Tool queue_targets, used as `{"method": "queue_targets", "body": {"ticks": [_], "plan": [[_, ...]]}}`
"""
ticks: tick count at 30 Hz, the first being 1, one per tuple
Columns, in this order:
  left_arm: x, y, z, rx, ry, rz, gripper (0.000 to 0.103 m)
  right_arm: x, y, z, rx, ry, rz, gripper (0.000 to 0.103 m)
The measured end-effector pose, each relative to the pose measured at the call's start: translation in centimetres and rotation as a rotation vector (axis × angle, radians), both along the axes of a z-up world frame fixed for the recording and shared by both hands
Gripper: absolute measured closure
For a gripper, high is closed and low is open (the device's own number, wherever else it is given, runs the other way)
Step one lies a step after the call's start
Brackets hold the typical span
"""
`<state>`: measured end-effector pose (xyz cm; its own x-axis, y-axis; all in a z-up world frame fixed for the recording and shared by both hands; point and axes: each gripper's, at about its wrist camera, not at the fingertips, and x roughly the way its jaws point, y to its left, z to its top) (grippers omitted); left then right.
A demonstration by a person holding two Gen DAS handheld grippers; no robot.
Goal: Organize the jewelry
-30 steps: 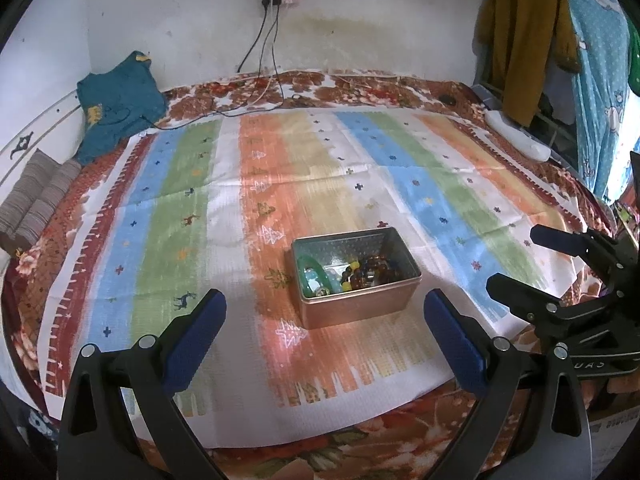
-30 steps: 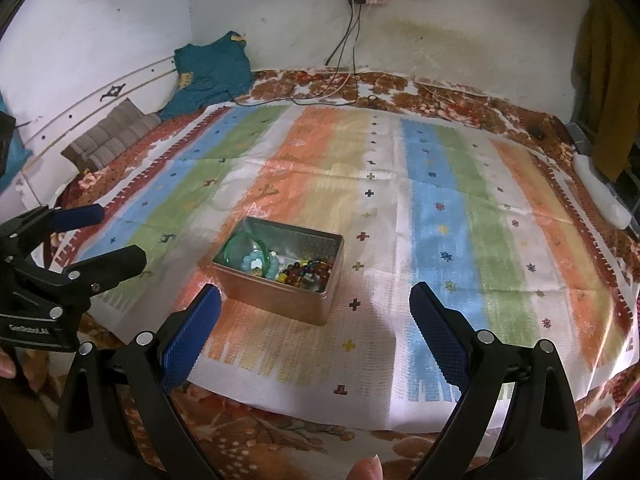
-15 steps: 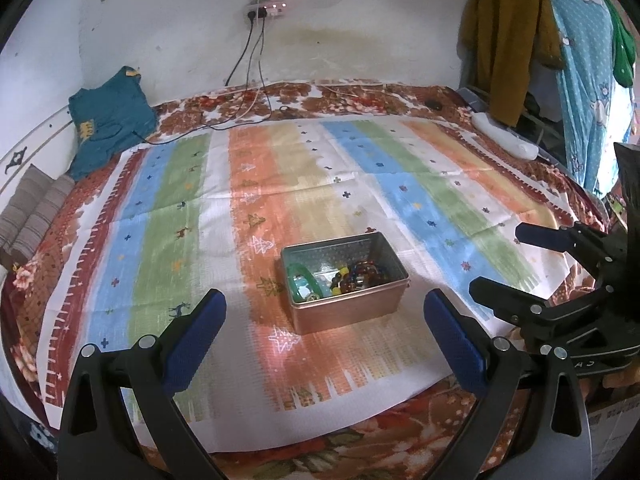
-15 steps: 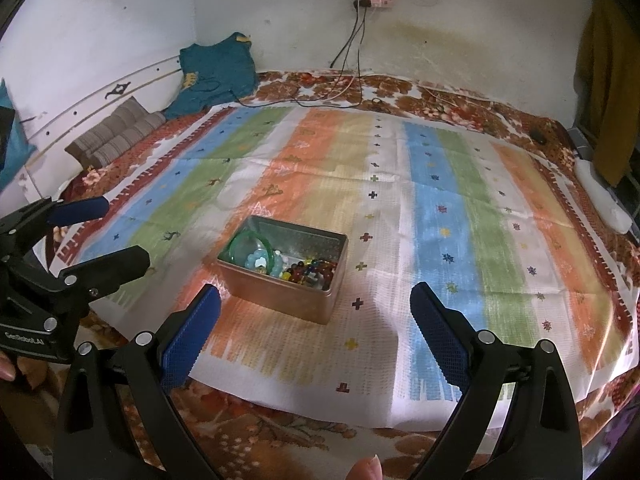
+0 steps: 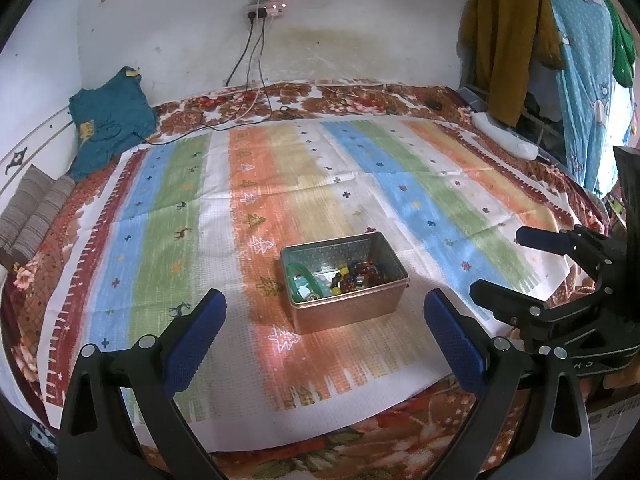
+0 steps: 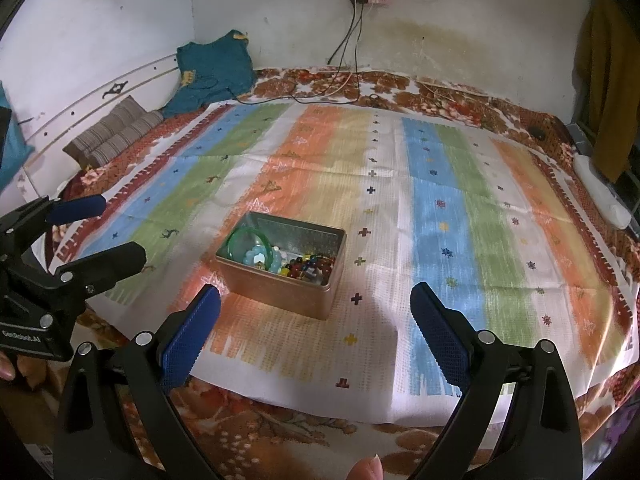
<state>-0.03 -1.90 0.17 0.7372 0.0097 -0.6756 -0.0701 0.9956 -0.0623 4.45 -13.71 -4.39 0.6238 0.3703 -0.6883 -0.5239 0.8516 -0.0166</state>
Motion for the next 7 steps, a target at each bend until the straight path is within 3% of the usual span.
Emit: {"method": "queue_targets", "body": {"ticks": [7], "plan": [[0.00,-0.02,-0.01,0.000,0.001,-0.003,0.006,0.01,-0.15,-0.07,0.000,0.004,-0.002,0.006]]}}
